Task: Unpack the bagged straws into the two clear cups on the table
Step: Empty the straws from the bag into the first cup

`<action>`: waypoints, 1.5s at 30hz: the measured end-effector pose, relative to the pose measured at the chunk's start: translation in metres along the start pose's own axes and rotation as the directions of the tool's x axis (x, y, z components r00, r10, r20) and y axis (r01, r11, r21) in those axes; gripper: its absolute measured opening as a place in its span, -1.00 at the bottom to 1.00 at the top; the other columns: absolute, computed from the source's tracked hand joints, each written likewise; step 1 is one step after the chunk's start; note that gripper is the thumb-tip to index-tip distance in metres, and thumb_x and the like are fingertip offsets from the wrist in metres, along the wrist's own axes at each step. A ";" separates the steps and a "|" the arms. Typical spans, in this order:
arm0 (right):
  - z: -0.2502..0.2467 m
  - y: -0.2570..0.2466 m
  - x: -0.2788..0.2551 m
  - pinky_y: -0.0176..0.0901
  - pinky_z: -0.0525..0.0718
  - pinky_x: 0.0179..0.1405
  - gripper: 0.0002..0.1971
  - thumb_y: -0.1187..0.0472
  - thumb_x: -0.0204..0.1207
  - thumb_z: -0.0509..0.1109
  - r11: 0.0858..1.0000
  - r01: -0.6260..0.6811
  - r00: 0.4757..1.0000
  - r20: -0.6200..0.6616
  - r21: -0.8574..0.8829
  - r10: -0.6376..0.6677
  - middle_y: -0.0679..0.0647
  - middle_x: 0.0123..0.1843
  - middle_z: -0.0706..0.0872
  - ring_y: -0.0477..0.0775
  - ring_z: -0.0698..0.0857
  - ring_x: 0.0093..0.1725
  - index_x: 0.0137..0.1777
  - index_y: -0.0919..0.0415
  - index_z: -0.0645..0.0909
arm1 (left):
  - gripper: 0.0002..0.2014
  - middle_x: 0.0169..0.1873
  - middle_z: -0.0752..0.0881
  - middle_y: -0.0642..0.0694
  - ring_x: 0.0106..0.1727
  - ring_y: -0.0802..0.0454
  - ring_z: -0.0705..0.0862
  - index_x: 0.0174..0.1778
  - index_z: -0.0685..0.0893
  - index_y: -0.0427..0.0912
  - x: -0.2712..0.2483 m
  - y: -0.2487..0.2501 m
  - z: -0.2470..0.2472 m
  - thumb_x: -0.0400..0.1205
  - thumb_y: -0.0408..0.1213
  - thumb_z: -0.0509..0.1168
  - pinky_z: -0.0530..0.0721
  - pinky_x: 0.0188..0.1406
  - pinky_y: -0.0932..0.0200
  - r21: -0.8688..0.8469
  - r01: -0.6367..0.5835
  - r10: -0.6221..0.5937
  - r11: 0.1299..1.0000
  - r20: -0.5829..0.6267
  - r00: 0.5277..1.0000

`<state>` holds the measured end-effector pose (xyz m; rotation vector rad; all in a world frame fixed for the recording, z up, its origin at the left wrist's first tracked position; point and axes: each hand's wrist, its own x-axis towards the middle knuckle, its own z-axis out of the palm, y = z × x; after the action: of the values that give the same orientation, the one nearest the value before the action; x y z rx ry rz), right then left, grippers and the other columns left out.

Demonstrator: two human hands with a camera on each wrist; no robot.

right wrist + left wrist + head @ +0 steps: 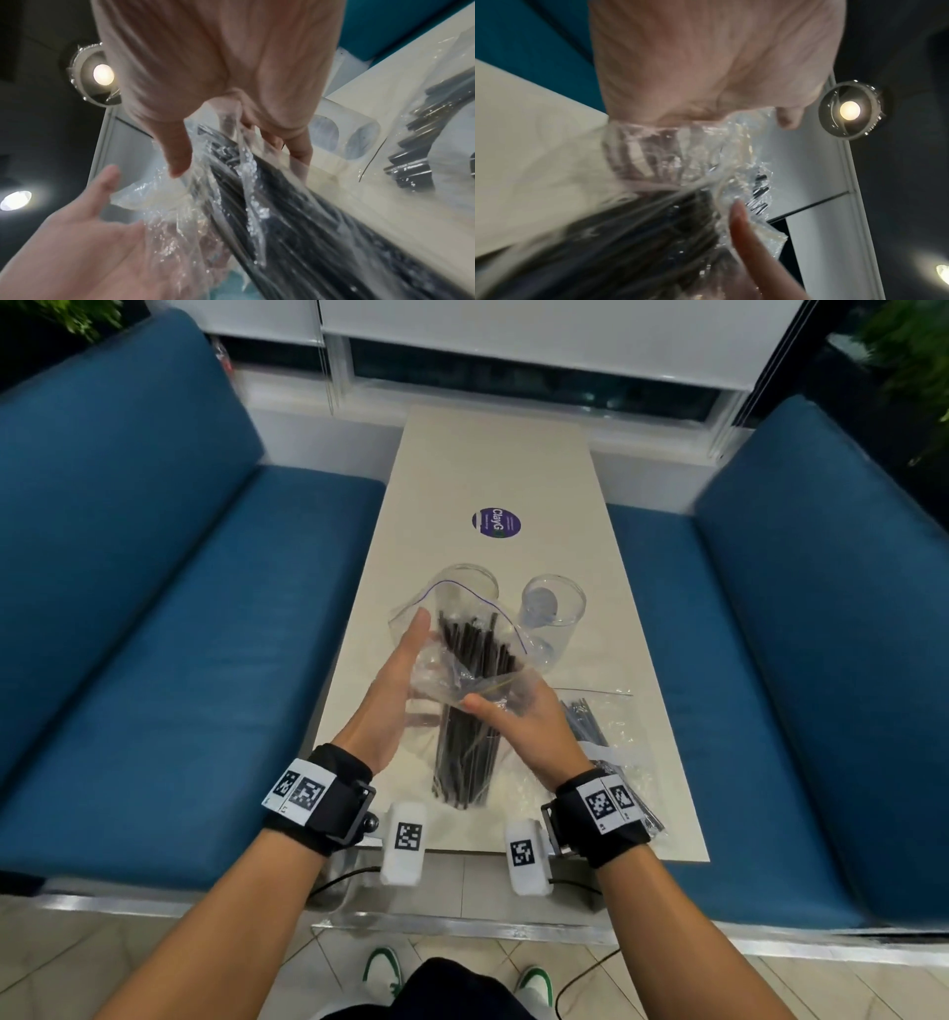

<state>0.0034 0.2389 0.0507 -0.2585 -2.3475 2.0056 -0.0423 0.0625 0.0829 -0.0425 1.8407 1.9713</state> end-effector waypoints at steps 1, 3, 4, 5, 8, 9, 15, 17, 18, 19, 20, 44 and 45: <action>0.001 -0.003 0.000 0.38 0.65 0.52 -0.68 0.11 0.54 0.68 0.998 -0.001 1.000 -0.022 0.055 0.002 0.09 0.23 0.87 0.10 0.81 0.33 0.23 0.06 0.70 | -0.21 0.45 0.79 0.04 0.55 -0.04 0.67 0.51 0.64 0.33 0.001 -0.002 -0.004 0.53 0.70 0.02 0.61 0.42 -0.19 0.057 -0.047 0.044 0.997 0.053 0.998; 0.002 -0.012 0.000 0.37 0.65 0.55 -0.56 0.08 0.57 0.65 0.984 -0.007 0.999 -0.051 0.177 0.016 0.10 0.31 0.86 0.13 0.79 0.39 0.40 0.09 0.65 | -0.09 0.69 0.49 0.11 0.76 0.02 0.38 0.63 0.52 0.36 0.003 -0.007 -0.010 0.43 0.77 0.10 0.41 0.69 -0.24 0.253 -0.188 0.159 0.949 0.130 0.979; 0.003 -0.017 -0.001 0.33 0.66 0.55 -0.49 0.06 0.58 0.64 0.974 -0.009 0.998 -0.065 0.227 0.024 0.11 0.35 0.85 0.13 0.79 0.42 0.48 0.11 0.61 | -0.06 0.72 0.42 0.11 0.79 0.05 0.33 0.69 0.45 0.29 0.005 -0.009 -0.013 0.43 0.71 0.24 0.32 0.77 -0.27 0.326 -0.236 0.200 0.915 0.140 0.970; 0.003 -0.023 -0.004 0.27 0.67 0.55 -0.46 0.03 0.59 0.61 0.967 -0.004 0.998 -0.067 0.254 0.022 0.11 0.37 0.84 0.13 0.79 0.43 0.52 0.12 0.59 | -0.03 0.70 0.47 0.09 0.76 0.07 0.40 0.72 0.40 0.20 0.007 -0.010 -0.014 0.44 0.59 0.41 0.35 0.78 -0.27 0.323 -0.259 0.224 0.910 0.139 0.964; 0.007 -0.035 -0.007 0.02 0.71 0.45 -0.58 -0.03 0.72 0.41 0.967 0.007 0.998 -0.059 0.255 0.008 0.09 0.30 0.88 -0.01 0.82 0.36 0.44 0.22 0.67 | -0.03 0.50 0.74 -0.04 0.57 0.00 0.70 0.69 0.40 -0.07 0.013 -0.009 -0.011 0.44 0.18 0.71 0.59 0.66 -0.24 0.139 -0.275 0.258 0.951 0.127 0.958; 0.011 -0.038 -0.009 -0.12 0.70 0.41 -0.62 -0.01 0.79 0.33 0.969 0.011 0.998 -0.055 0.247 0.003 0.02 0.26 0.89 -0.11 0.82 0.33 0.41 0.24 0.69 | -0.10 0.47 0.78 -0.08 0.55 -0.04 0.72 0.66 0.46 -0.14 0.012 -0.008 -0.008 0.49 0.07 0.72 0.59 0.65 -0.24 0.113 -0.296 0.281 0.949 0.131 0.951; 0.037 -0.043 -0.016 -0.29 0.59 0.45 -0.69 -0.12 0.88 0.11 0.981 0.028 0.994 -0.109 0.190 -0.008 -0.28 0.22 0.84 -0.33 0.75 0.35 0.24 -0.20 0.71 | -0.63 0.29 0.89 -0.01 0.41 0.04 0.82 0.45 0.78 -0.13 0.001 -0.014 0.010 0.76 -0.08 0.47 0.67 0.59 -0.17 0.075 -0.289 0.276 0.954 0.148 0.950; 0.040 -0.045 -0.015 -0.32 0.66 0.37 -0.58 0.02 0.91 0.09 0.972 0.075 0.988 -0.148 0.224 -0.043 -0.24 0.12 0.89 -0.28 0.80 0.27 0.08 -0.21 0.82 | -0.71 0.24 0.91 -0.05 0.35 0.03 0.85 0.39 0.80 -0.15 -0.003 -0.016 0.014 0.78 -0.16 0.44 0.72 0.53 -0.11 0.028 -0.257 0.251 0.966 0.131 0.959; 0.039 -0.044 -0.015 -0.32 0.68 0.35 -0.53 0.06 0.91 0.08 0.964 0.110 0.984 -0.166 0.240 -0.071 -0.21 0.11 0.90 -0.25 0.82 0.26 0.06 -0.24 0.85 | -0.74 0.20 0.92 -0.06 0.32 0.03 0.87 0.35 0.82 -0.15 -0.005 -0.017 0.016 0.78 -0.19 0.43 0.74 0.50 -0.09 0.004 -0.250 0.248 0.968 0.118 0.961; 0.038 -0.043 -0.014 -0.26 0.70 0.39 -0.53 0.05 0.91 0.08 0.961 0.134 0.980 -0.175 0.242 -0.093 -0.17 0.14 0.91 -0.20 0.82 0.29 0.08 -0.28 0.86 | -0.77 0.18 0.93 -0.06 0.29 0.03 0.88 0.32 0.83 -0.15 -0.005 -0.018 0.019 0.77 -0.21 0.44 0.76 0.48 -0.07 -0.017 -0.247 0.247 0.969 0.106 0.963; 0.038 -0.041 -0.012 -0.12 0.69 0.48 -0.59 -0.04 0.90 0.11 0.961 0.141 0.979 -0.177 0.236 -0.100 -0.09 0.21 0.90 -0.09 0.80 0.36 0.15 -0.26 0.85 | -0.78 0.17 0.93 -0.06 0.29 0.03 0.88 0.30 0.83 -0.14 -0.006 -0.018 0.022 0.77 -0.23 0.43 0.76 0.48 -0.07 -0.031 -0.241 0.243 0.970 0.097 0.965; -0.074 -0.033 -0.001 0.19 0.93 -0.13 -0.24 0.05 0.32 0.84 0.964 0.257 0.964 -0.093 0.066 -0.250 -0.07 0.29 0.74 0.12 0.88 0.11 0.47 -0.19 0.55 | -0.67 -0.06 0.88 -0.23 -0.13 -0.18 0.90 0.33 0.75 -0.22 0.051 0.048 0.093 0.70 -0.17 0.51 0.89 -0.04 -0.18 -0.595 -0.286 0.042 0.751 -0.390 0.920; -0.074 -0.037 -0.002 0.25 0.92 -0.17 -0.30 0.12 0.35 0.82 0.946 0.286 0.952 -0.163 0.155 -0.261 -0.02 0.32 0.74 0.21 0.86 0.15 0.44 -0.15 0.58 | -0.67 -0.05 0.87 -0.24 -0.11 -0.19 0.90 0.36 0.72 -0.20 0.054 0.051 0.089 0.74 -0.12 0.44 0.88 -0.08 -0.14 -0.641 -0.253 0.016 0.725 -0.352 0.936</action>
<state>0.0126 0.3055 0.0988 -0.0583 -1.9810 1.9728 -0.0839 0.1621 0.1240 -0.4968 1.1881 2.7895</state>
